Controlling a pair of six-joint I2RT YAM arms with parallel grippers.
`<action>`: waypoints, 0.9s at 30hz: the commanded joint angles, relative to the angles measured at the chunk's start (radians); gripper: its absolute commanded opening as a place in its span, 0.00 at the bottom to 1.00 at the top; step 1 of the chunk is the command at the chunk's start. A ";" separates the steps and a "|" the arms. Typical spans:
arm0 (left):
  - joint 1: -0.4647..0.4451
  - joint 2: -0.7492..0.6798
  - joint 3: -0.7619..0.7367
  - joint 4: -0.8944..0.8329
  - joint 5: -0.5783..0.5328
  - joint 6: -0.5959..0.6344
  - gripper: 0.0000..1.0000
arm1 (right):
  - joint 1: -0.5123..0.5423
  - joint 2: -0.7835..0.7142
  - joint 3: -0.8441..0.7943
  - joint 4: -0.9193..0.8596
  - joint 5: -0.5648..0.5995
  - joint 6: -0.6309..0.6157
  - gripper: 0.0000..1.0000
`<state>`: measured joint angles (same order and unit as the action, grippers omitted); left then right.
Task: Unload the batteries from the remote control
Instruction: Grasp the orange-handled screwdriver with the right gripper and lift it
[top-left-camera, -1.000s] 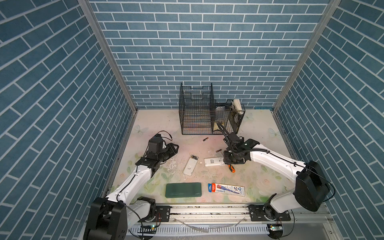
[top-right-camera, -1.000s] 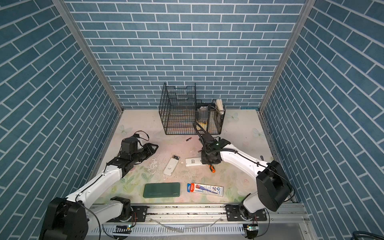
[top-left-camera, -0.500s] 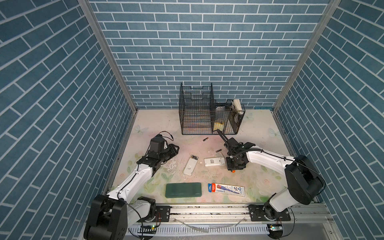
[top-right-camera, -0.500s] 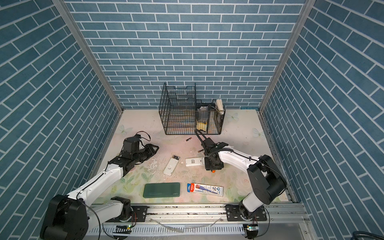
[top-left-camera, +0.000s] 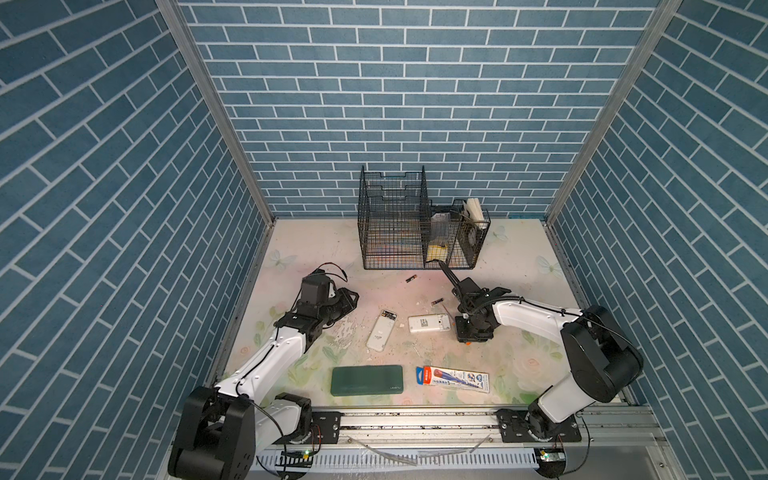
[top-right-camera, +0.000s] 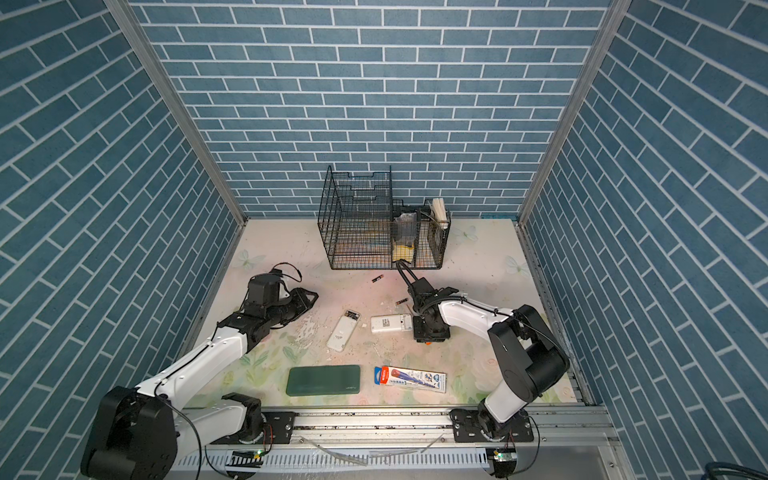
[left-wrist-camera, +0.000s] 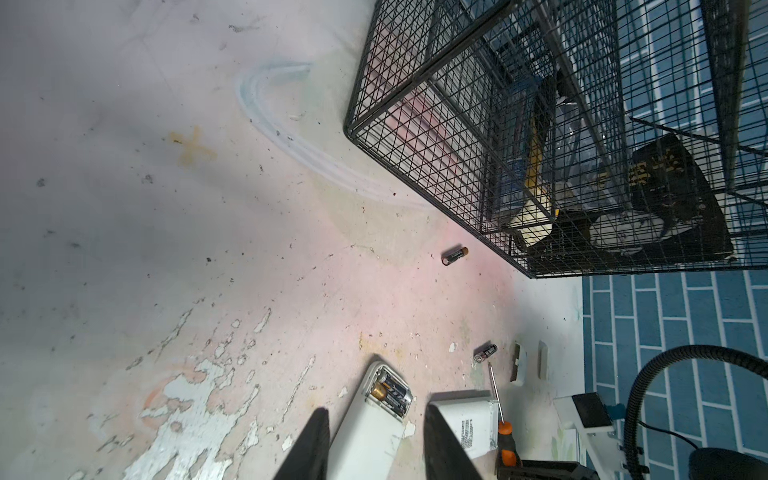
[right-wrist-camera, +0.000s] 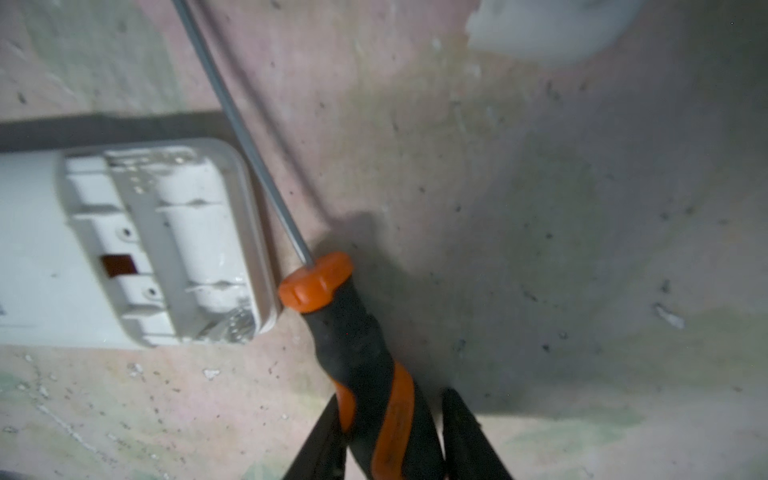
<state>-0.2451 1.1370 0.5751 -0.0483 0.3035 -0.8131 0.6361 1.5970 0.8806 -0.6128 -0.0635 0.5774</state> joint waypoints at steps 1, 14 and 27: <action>-0.007 0.004 0.003 0.006 -0.013 0.000 0.39 | -0.010 0.011 -0.028 0.016 -0.018 -0.011 0.34; -0.050 0.018 0.038 -0.029 0.015 -0.008 0.39 | -0.013 -0.081 0.035 -0.059 -0.086 -0.099 0.08; -0.192 0.097 0.115 0.104 0.106 -0.113 0.45 | 0.144 -0.174 0.259 -0.140 -0.080 -0.255 0.03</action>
<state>-0.4103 1.2198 0.6636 -0.0162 0.3717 -0.8906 0.7372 1.4162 1.0637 -0.7090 -0.1539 0.3897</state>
